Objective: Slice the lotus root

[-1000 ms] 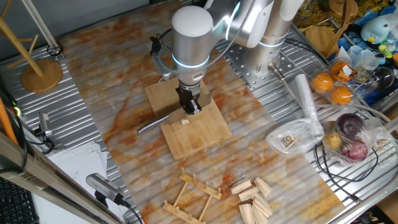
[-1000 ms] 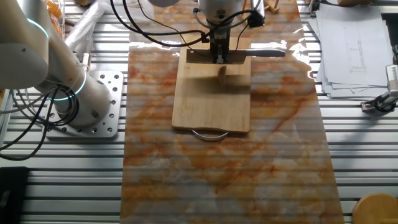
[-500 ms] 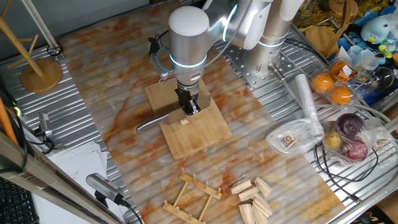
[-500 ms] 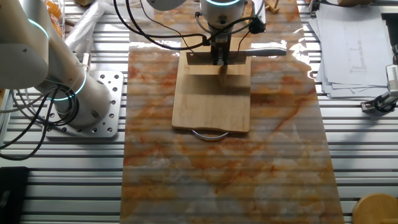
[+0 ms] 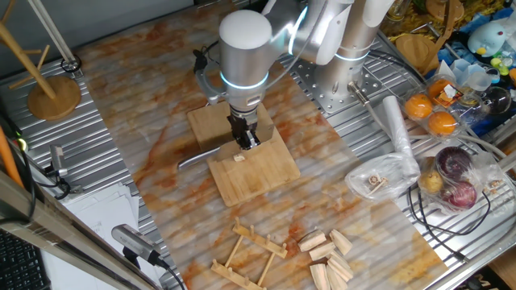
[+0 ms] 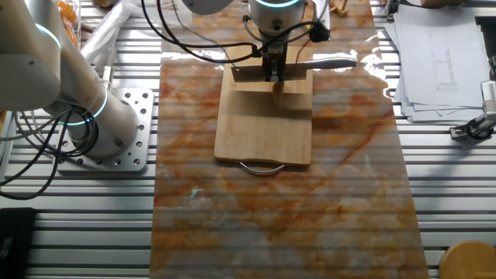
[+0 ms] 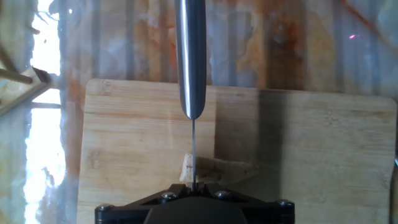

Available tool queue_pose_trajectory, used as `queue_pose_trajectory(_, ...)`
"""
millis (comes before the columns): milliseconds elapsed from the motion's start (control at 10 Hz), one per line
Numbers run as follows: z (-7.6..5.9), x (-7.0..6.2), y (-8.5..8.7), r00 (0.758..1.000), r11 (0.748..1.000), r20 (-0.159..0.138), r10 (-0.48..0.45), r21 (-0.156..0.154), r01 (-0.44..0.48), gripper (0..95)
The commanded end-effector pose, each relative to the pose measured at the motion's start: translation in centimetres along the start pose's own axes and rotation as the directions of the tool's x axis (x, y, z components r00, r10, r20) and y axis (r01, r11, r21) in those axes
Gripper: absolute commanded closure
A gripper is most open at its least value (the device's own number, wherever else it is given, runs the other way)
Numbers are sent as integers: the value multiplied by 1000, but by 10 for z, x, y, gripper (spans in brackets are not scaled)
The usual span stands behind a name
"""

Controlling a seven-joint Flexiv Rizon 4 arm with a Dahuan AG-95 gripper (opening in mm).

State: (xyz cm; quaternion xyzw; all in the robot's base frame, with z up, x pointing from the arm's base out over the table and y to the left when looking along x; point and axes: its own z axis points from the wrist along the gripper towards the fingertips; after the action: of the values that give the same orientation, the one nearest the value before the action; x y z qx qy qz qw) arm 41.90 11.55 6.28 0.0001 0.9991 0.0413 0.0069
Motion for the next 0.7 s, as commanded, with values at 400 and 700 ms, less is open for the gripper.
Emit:
queue_pose_trajectory(400,24,0,0,1000,1000,14,0,19,-1,950)
queue_pose_trajectory(700,34,0,2,1000,999,-1,-5,34,5,950)
